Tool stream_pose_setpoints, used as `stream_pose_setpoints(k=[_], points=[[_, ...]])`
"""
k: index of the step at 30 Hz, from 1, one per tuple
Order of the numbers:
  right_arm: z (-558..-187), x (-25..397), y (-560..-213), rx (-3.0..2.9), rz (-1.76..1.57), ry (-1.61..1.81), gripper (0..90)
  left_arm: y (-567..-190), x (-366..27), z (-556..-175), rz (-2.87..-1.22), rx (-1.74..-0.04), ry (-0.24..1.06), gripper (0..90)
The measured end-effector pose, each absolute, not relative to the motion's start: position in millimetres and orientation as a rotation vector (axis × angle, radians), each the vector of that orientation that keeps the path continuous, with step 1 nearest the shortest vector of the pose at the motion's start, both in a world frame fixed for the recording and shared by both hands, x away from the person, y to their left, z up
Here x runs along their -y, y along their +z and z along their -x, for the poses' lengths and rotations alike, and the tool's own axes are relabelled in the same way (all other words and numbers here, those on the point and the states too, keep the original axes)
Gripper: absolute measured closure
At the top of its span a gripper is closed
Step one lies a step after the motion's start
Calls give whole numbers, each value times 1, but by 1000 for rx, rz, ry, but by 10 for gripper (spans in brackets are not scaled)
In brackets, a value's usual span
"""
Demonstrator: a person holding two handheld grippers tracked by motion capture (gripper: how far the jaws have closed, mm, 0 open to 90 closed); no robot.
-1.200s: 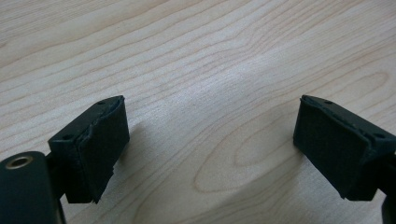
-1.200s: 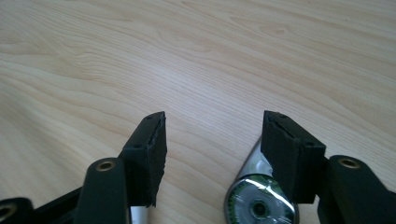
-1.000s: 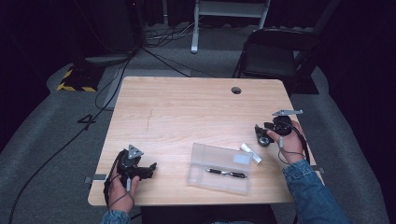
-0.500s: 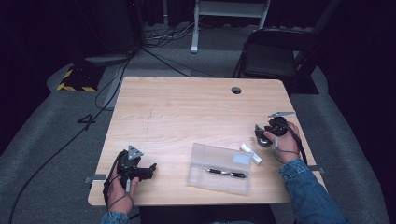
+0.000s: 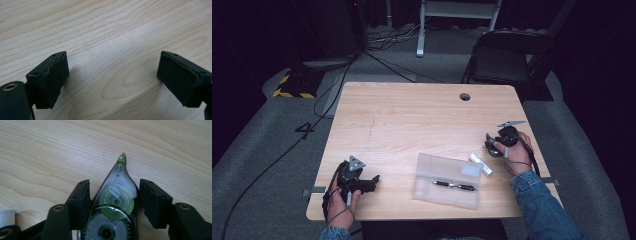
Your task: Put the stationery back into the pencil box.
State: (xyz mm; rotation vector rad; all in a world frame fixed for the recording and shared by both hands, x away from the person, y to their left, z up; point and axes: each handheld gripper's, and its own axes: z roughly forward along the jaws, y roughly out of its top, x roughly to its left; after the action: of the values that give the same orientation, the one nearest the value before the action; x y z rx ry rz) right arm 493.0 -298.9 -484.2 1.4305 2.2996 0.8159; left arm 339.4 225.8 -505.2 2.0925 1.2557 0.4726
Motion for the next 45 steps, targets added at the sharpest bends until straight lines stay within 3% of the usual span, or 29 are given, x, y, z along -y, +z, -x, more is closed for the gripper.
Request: stream_pose_setpoints(k=[14, 30, 40, 45], points=[[-491, 299, -482, -2351, -1356, 781, 528, -505, -226, -339, -2093, -1256, 472, 109], [-489, 301, -478, -2363, -1349, 778, 536, -505, -225, -339, -2088, -1260, 468, 109], [-484, 306, -472, -2358, -1353, 797, 537, -506, -222, -344, -2115, -1258, 450, 7], [-481, 306, -467, -2361, -1338, 805, 537, -506, -221, -345, -2114, -1266, 452, 1]])
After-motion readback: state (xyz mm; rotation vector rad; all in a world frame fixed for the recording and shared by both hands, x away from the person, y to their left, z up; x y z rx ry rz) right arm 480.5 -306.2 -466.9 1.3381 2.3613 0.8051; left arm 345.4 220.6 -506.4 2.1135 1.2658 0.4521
